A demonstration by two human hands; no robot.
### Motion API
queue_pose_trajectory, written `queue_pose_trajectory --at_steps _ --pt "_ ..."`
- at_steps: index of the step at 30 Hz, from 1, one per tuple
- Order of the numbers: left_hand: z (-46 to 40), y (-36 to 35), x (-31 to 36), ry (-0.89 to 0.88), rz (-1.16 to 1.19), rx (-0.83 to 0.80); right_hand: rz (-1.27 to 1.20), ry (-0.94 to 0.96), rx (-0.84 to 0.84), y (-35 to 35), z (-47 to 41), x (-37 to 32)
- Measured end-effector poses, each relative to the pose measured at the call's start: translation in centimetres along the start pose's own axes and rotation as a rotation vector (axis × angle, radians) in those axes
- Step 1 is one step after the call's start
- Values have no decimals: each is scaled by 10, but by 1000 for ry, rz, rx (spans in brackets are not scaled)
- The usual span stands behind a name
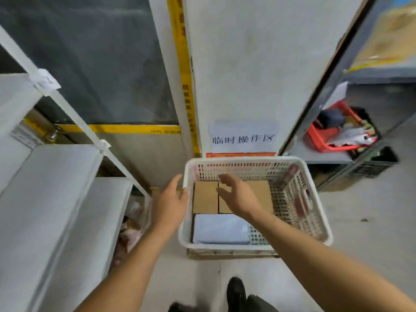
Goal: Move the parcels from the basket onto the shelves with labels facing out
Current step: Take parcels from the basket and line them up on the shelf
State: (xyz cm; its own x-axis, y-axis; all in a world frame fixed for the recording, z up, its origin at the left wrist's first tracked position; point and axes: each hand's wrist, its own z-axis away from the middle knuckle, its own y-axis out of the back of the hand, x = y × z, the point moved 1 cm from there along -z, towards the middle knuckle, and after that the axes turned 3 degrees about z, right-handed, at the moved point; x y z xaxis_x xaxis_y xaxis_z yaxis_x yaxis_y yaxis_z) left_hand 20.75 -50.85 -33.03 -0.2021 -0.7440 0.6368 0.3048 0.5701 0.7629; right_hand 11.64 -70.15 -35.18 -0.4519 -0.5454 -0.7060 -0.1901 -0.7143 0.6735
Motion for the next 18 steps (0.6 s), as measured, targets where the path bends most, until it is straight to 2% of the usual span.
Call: queue_pose_trajectory --at_steps 7,18 --pt "-23 -104 14 -33 -121 -271 26 -246 -64 12 -1 103" --pt "-92 -273 11 -153 -235 -592 50 -515 -1 4 -43 231"
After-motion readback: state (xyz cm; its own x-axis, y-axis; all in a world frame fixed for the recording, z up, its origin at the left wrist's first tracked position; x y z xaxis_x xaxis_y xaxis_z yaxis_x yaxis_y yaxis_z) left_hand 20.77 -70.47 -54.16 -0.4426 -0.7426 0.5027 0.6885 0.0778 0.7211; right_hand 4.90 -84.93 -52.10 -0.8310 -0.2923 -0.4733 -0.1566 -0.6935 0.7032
